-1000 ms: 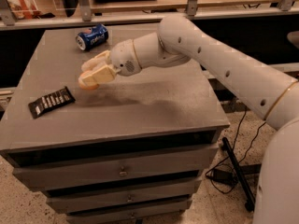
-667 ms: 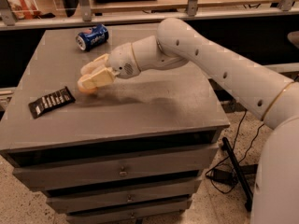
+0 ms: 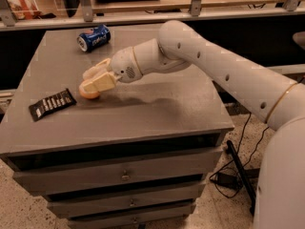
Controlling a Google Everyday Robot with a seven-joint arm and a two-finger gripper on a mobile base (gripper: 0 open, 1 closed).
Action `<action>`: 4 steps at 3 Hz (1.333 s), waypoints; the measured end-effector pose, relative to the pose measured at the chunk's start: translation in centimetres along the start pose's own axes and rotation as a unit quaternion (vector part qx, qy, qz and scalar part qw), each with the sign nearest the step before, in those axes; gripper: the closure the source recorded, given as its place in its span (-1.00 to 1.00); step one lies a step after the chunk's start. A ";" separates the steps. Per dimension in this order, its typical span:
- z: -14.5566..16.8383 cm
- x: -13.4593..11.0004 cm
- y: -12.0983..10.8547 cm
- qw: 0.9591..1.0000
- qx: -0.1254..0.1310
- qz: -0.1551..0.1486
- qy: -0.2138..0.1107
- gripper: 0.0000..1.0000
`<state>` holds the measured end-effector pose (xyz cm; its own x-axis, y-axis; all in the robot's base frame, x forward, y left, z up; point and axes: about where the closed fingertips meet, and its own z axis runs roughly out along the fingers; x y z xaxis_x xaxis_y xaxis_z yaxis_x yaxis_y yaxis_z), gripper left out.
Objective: Move orange near rxbar chocolate
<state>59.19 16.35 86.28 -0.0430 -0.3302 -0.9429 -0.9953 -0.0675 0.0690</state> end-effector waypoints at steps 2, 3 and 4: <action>-0.1 0.3 -0.4 1.000 0.005 0.006 0.007 -0.98; -0.1 0.3 -0.5 1.000 0.005 0.006 0.007 -1.00; 0.0 0.2 -0.5 1.000 -0.004 0.002 -0.004 -1.00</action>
Offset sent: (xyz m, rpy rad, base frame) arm 0.0088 -0.0076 -0.0026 -0.0196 0.0053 -0.0271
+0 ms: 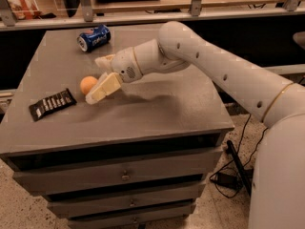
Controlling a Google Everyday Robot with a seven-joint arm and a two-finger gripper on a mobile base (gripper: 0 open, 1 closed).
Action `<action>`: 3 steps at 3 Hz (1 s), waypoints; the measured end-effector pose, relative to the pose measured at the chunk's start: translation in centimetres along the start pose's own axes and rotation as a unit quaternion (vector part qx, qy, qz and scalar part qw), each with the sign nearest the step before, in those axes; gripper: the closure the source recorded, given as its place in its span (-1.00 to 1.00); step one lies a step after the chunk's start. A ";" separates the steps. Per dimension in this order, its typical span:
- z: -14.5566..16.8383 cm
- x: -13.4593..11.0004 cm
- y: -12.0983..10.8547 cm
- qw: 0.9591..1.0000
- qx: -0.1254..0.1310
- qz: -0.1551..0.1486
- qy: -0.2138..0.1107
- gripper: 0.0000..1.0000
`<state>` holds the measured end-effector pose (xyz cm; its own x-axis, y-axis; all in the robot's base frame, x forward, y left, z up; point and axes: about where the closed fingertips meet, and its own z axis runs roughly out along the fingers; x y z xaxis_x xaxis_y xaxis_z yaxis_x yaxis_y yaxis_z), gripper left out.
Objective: Move orange near rxbar chocolate
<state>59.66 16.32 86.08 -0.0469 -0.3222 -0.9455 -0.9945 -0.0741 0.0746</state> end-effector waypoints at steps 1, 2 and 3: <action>-0.6 0.0 -0.6 1.000 0.007 0.000 -0.010 -1.00; -2.7 0.1 -1.8 0.999 0.037 -0.002 -0.012 -1.00; -5.7 0.2 -3.2 0.997 0.081 -0.002 -0.009 -1.00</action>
Offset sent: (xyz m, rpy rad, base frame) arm 0.0439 -0.0599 0.0148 0.0159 -0.0593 -0.1640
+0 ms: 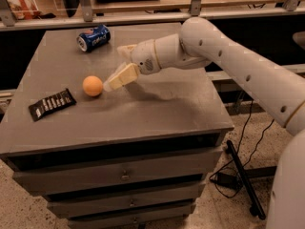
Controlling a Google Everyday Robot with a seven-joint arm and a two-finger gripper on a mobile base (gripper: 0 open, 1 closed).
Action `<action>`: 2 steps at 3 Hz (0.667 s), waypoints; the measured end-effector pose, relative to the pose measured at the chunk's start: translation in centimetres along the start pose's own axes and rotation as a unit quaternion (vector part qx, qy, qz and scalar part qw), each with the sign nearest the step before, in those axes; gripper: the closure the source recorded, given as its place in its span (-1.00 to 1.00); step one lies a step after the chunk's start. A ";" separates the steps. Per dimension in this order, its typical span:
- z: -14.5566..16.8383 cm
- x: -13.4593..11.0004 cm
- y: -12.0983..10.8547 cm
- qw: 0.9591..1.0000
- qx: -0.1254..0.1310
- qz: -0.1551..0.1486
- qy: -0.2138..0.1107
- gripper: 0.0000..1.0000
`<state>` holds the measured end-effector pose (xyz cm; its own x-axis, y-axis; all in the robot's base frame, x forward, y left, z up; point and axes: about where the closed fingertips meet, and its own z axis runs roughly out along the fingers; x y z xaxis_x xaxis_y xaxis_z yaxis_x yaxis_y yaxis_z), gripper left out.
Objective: Move orange near rxbar chocolate
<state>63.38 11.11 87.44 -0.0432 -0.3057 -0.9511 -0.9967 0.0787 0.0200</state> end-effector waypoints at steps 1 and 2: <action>-3.6 0.3 -2.0 0.998 0.058 -0.005 0.010 -1.00; -7.6 0.5 -3.9 0.991 0.129 -0.020 0.026 -1.00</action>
Offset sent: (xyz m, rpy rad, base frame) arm 0.0602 -0.1432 0.0390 -0.1191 -0.2204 -0.4363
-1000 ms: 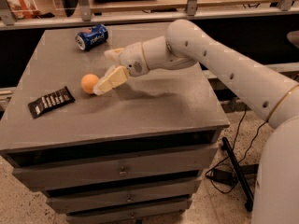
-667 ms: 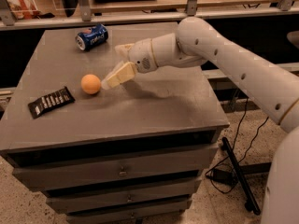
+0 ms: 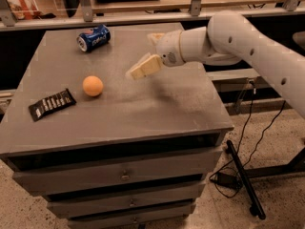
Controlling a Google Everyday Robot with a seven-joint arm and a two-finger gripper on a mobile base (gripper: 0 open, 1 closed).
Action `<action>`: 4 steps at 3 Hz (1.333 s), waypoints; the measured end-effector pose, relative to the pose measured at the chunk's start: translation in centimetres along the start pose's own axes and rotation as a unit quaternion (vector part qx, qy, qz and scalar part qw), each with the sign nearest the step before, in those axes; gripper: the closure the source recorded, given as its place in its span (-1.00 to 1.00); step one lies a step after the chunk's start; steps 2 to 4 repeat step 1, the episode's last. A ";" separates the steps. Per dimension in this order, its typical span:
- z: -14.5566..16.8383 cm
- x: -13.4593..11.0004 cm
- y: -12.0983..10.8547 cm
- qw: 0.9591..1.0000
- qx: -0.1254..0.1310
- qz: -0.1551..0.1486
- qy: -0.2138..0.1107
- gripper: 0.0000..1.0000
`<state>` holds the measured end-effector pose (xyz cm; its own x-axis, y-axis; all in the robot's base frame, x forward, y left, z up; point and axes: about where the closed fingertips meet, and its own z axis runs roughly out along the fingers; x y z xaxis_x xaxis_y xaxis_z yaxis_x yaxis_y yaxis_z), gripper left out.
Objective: Move orange near rxbar chocolate
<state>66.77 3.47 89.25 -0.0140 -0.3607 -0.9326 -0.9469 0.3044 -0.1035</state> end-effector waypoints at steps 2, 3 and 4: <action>-0.2 -0.1 -0.6 1.000 0.013 -0.002 -0.001 -1.00; -0.2 -0.1 -0.6 1.000 0.013 -0.002 -0.001 -1.00; -0.2 -0.1 -0.6 1.000 0.013 -0.002 -0.001 -1.00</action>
Offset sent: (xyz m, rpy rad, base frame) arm 0.0000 0.0000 0.0000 0.0000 0.0000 0.0000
